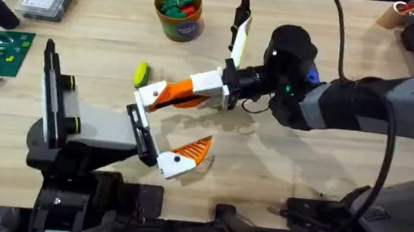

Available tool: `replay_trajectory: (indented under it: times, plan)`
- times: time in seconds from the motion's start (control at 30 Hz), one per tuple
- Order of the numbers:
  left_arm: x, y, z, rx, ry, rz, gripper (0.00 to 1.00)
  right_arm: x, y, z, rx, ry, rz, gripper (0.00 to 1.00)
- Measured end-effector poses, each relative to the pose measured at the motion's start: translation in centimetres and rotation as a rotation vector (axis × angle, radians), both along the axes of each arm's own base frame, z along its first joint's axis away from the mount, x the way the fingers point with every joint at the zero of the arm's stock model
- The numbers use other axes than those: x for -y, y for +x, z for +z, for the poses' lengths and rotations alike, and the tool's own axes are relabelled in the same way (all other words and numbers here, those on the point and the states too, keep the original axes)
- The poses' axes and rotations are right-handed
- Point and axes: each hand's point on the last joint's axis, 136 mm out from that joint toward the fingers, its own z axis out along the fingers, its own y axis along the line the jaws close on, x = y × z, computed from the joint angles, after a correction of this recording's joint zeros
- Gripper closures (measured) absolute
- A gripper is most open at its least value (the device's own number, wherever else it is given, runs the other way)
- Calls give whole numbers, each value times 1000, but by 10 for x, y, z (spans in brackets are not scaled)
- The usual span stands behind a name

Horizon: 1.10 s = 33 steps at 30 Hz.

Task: Pick up the gripper from the table and insert it into the empty holder that is missing its gripper. Then pick up a screw, insert it into the mounting hole, and use the screwdriver to tighten it. Finally, clean up the table by picking up the vegetable and placing it into the bucket.

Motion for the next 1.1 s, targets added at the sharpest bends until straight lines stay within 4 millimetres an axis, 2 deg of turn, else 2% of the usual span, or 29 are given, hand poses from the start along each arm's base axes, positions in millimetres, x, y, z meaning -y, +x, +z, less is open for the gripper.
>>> replay_trajectory:
  times: [0.53,0.6,0.77,0.8,0.87,1.1]
  plan:
    - [0,0,0,0,0,0,14,0,0,0,1,0,1,979]
    - [0,0,0,0,0,0,14,0,-1,0,-2,-1,4,871]
    - [2,-4,-2,-20,-4,-24,14,-4,-6,6,28,19,35,157]
    - [2,-4,-2,-19,-4,-25,14,-5,-7,7,33,22,39,60]
    - [2,-5,-2,-19,-4,-28,14,-5,-7,8,37,24,42,10]
    - [2,-5,-2,-20,-5,-31,14,-5,-8,8,36,24,45,6]
